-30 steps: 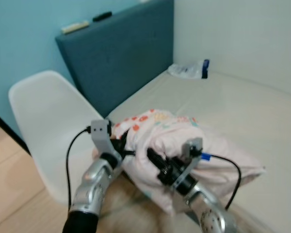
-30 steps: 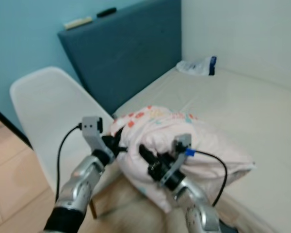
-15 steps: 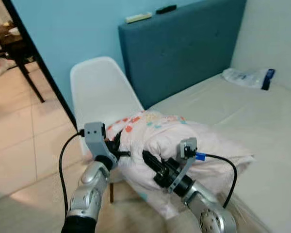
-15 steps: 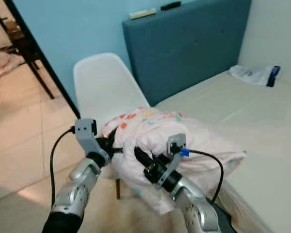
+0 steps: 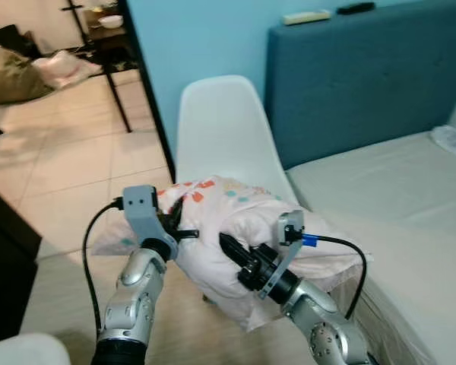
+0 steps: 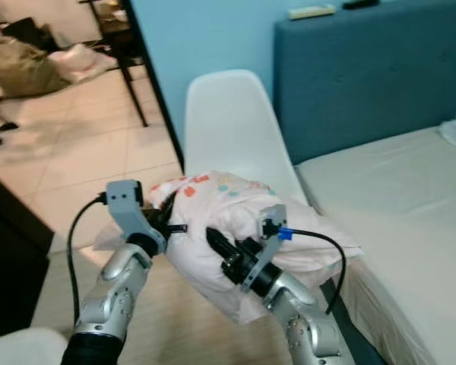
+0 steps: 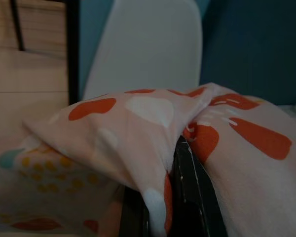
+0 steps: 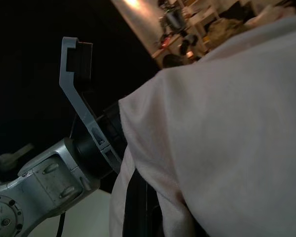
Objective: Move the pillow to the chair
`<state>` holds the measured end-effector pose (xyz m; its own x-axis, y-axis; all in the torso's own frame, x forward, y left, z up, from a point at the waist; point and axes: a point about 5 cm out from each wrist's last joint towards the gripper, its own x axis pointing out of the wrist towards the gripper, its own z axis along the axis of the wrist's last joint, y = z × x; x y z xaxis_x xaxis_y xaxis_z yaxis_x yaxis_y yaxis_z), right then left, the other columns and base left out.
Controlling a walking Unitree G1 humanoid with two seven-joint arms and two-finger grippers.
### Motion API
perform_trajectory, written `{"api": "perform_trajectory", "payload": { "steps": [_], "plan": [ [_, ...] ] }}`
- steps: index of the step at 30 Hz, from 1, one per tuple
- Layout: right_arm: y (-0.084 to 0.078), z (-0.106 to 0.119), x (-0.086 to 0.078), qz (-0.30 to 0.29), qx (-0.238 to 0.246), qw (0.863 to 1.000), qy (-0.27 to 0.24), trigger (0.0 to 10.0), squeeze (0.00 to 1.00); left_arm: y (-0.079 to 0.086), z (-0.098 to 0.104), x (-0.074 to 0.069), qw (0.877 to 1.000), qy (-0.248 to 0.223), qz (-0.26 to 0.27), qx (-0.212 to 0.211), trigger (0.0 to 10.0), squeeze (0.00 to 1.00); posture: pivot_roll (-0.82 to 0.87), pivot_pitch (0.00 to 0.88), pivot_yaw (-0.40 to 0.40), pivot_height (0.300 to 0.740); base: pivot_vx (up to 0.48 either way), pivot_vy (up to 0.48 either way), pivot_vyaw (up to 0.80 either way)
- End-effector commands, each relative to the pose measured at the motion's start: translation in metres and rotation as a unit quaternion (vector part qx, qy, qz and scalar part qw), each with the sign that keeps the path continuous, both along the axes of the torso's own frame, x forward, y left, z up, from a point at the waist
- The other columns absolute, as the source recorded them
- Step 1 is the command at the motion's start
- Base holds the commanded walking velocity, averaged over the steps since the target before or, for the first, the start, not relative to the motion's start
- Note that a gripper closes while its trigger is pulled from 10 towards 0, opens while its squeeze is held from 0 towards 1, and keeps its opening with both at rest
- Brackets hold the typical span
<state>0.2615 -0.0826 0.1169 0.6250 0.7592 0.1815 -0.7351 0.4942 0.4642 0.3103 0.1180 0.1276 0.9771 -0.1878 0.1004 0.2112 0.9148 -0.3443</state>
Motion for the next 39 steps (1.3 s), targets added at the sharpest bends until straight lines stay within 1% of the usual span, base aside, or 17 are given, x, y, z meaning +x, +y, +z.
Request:
{"api": "perform_trajectory", "payload": {
  "steps": [1,15,22,32,39],
  "plan": [
    [0.012,0.005,-0.003,0.034,0.006,0.999,-0.01,10.0,0.0,-0.01,0.011,0.0,0.999,-0.026,-0.017,0.008,10.0,0.0,-0.1,0.097,0.084,0.74,0.0,0.0,0.76],
    [0.014,0.009,-0.003,0.043,0.014,0.999,-0.015,10.0,0.0,-0.013,0.017,0.002,0.999,-0.037,-0.018,0.015,10.0,0.0,-0.1,0.099,0.081,0.74,0.0,0.0,0.76],
    [0.013,0.008,-0.002,0.036,0.011,0.999,-0.013,10.0,0.0,-0.013,0.015,0.003,0.999,-0.033,-0.017,0.019,10.0,0.0,-0.1,0.1,0.086,0.74,0.0,0.0,0.76],
    [0.012,0.005,-0.002,0.032,0.01,0.999,-0.009,10.0,0.0,-0.014,0.007,0.003,0.999,-0.016,-0.021,0.03,10.0,0.0,-0.1,0.094,0.089,0.74,0.0,0.0,0.76],
    [0.012,0.006,-0.001,0.031,0.012,0.999,-0.012,10.0,0.0,-0.015,0.007,0.003,0.999,-0.017,-0.023,0.03,10.0,0.0,-0.1,0.089,0.09,0.74,0.0,0.0,0.76]
  ]
}}
